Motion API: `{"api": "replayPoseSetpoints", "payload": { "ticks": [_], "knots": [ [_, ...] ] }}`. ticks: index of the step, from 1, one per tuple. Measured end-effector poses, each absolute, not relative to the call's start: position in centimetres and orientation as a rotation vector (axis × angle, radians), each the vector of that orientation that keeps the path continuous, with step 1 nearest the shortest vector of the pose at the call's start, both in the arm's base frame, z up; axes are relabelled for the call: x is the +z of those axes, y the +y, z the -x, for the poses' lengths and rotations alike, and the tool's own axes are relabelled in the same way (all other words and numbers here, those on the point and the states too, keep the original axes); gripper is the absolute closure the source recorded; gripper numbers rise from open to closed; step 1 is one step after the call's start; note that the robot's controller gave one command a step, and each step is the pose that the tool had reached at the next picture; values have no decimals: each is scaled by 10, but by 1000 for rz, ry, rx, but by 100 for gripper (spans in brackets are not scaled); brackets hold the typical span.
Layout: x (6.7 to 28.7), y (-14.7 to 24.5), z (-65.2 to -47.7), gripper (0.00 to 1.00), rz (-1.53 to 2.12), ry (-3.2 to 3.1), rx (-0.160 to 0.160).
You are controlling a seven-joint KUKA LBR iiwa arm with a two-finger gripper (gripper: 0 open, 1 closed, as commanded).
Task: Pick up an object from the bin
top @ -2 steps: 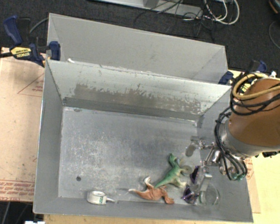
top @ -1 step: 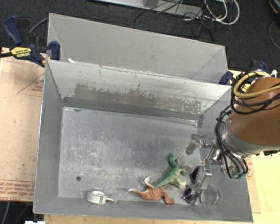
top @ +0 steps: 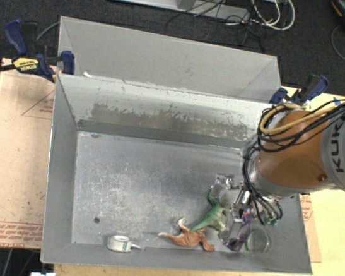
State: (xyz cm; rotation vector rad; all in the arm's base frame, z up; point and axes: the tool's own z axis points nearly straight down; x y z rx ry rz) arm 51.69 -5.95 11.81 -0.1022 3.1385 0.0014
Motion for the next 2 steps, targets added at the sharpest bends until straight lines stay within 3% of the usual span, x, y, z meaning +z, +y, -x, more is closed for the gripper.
{"api": "replayPoseSetpoints", "payload": {
  "ticks": [1, 2],
  "knots": [
    [60, -57, -522, 0, 133, 3129, 2],
    [58, -57, -524, 0, 142, 3129, 2]
  ]
}}
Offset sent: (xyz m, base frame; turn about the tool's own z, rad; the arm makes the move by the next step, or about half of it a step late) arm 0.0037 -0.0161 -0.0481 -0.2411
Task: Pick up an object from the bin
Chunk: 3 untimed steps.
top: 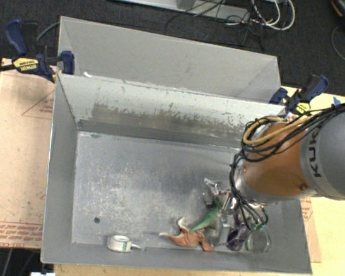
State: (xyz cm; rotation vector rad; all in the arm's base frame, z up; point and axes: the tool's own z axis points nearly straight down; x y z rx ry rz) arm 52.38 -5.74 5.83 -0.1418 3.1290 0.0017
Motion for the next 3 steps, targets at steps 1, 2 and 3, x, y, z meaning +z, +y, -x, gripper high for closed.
{"api": "replayPoseSetpoints", "payload": {
  "ticks": [1, 2, 3],
  "knots": [
    [70, -114, -568, 100, 284, 3117, 3],
    [70, -114, -568, 100, 285, 3117, 3],
    [148, -108, -570, 100, 298, 3112, 3]
  ]
}}
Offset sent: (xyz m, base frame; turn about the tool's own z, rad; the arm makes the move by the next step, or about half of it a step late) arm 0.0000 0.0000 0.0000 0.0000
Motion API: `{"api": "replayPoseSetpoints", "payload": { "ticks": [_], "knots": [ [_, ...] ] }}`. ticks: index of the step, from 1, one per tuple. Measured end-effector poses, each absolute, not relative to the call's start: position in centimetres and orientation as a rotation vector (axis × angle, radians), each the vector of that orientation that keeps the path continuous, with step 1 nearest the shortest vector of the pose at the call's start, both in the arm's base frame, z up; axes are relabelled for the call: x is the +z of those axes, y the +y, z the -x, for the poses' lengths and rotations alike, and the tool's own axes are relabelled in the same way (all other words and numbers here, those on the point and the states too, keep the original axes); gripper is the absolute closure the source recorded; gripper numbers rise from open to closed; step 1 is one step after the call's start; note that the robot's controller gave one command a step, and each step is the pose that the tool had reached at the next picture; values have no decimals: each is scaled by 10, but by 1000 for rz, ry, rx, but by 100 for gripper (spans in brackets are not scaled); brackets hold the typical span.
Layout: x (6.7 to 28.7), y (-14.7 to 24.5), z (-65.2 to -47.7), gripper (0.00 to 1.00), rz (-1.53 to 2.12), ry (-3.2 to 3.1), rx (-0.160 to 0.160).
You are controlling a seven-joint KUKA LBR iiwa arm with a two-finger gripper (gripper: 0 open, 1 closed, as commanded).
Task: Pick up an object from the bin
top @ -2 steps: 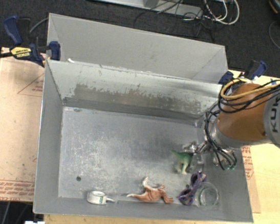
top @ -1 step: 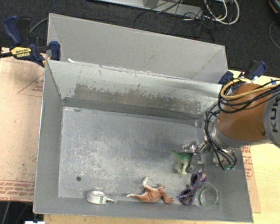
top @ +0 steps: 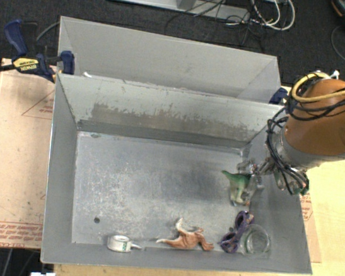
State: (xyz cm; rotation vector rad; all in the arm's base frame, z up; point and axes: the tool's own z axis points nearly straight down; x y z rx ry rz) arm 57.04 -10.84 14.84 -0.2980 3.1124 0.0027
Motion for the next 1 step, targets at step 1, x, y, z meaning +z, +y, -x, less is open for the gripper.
{"api": "replayPoseSetpoints", "payload": {
  "ticks": [1],
  "knots": [
    [217, -120, -577, 100, 255, 3117, 3]
  ]
}}
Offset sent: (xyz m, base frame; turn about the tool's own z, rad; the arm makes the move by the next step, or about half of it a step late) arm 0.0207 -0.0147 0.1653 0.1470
